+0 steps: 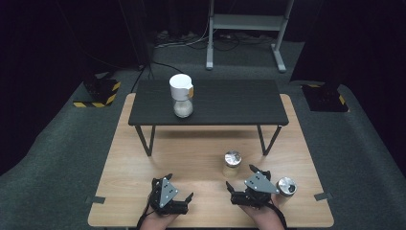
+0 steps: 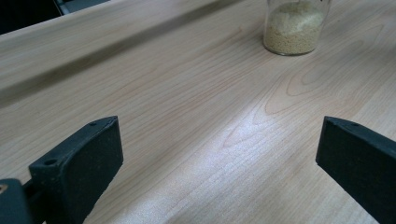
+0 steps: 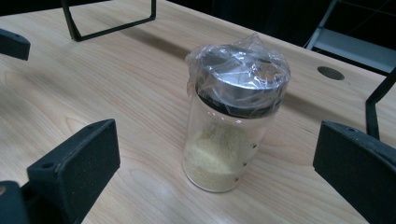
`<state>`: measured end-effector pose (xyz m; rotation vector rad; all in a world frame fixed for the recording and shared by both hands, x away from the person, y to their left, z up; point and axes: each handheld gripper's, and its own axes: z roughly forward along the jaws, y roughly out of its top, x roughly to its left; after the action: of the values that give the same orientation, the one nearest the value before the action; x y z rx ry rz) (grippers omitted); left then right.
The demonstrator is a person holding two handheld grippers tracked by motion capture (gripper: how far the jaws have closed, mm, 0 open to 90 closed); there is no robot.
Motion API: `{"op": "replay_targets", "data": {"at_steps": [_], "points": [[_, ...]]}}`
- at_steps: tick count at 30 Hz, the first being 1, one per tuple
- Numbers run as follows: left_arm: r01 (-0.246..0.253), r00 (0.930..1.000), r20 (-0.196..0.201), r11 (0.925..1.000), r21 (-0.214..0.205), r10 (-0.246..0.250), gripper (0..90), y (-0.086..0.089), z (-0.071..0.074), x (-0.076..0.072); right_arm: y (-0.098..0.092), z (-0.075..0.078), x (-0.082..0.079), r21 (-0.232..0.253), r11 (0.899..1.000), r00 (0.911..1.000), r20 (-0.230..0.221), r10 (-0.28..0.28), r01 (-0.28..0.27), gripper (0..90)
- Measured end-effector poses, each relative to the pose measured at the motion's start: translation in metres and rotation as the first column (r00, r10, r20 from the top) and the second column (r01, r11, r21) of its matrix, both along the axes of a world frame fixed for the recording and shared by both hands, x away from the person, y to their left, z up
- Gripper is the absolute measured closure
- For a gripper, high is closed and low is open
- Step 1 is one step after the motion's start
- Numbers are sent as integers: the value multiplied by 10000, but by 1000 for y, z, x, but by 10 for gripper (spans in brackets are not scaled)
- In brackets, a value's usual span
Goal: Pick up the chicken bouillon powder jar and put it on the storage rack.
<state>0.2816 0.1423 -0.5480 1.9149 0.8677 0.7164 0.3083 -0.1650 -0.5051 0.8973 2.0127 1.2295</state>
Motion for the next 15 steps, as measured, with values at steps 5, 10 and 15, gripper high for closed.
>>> {"op": "replay_targets", "data": {"at_steps": [5,10,15], "points": [[8,10000,1,10000,12,-8,9,0,0,0,1,1,3,107,9999,10000,12,-38,38,0],[33,10000,-18,10000,13,-33,10,0,0,0,1,2,6,162,9998,10000,18,-85,85,0],[39,10000,-6,10000,-11,-39,10,0,0,0,2,3,9,237,9996,9999,-5,-129,129,0]]}}
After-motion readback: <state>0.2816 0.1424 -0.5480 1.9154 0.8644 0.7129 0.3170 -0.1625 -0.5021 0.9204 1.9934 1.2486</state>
